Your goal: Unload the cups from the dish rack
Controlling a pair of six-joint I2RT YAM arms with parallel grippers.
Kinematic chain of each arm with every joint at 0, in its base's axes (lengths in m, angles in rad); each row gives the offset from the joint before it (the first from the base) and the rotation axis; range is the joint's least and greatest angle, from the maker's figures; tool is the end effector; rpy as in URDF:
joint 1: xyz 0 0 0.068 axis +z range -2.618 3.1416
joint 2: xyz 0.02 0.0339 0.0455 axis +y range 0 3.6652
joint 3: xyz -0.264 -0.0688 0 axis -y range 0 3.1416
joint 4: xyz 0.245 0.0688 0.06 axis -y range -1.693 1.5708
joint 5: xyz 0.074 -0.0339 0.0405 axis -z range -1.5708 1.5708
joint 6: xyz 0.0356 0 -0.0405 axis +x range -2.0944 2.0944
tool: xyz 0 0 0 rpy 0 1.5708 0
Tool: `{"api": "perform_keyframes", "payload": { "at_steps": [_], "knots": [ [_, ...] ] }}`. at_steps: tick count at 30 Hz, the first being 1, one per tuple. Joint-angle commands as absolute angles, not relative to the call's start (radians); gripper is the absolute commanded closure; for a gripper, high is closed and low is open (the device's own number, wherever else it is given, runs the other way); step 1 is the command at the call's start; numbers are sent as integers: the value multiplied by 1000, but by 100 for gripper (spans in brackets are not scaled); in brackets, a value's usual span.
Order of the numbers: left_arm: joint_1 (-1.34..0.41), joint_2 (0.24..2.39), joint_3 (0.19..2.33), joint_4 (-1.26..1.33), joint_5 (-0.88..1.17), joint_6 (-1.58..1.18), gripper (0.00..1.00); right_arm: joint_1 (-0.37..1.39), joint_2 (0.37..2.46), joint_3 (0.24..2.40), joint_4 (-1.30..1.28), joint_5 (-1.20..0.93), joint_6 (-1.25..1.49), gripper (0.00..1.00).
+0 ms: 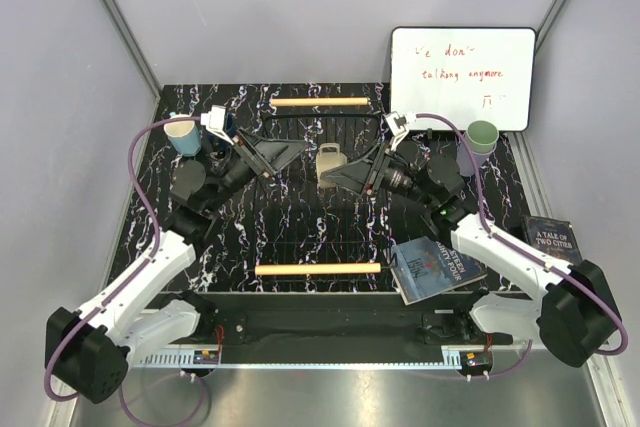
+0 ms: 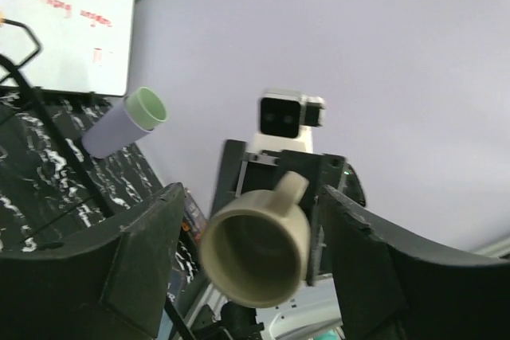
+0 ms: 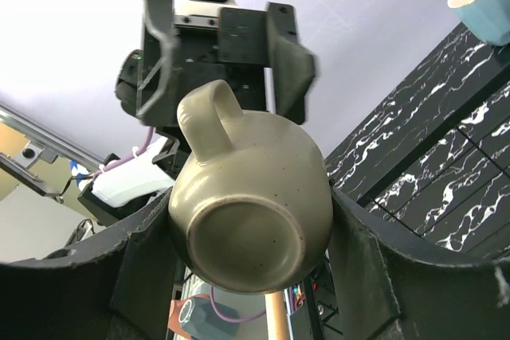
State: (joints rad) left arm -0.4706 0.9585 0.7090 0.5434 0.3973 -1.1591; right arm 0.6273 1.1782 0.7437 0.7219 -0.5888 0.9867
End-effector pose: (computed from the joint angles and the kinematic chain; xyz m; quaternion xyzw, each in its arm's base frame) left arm 0.1923 -0.1133 0.3581 -0.0480 0.6034 -0.6535 0.4544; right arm 0.2036 0.1720 0.3381 -0.1263 0.6051 0.6738 0.4048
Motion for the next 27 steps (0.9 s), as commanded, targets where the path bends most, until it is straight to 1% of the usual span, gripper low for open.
{"api": "perform_keyframes", "payload": {
  "at_steps": [1, 14, 19, 24, 27],
  "knots": [
    [-505, 940, 753, 646, 433, -1172, 31, 629, 1189, 750, 825, -606, 1002, 100],
    [-652, 983, 749, 658, 388, -1152, 32, 629, 1224, 761, 853, -609, 1006, 100],
    [-676, 985, 758, 620, 364, -1117, 32, 629, 1186, 761, 809, -600, 970, 100],
    [-675, 893, 796, 406, 255, -994, 20, 629, 1085, 767, 651, -520, 876, 100],
    [-673, 853, 819, 324, 181, -931, 16, 627, 1029, 788, 557, -488, 806, 100]
  ]
}}
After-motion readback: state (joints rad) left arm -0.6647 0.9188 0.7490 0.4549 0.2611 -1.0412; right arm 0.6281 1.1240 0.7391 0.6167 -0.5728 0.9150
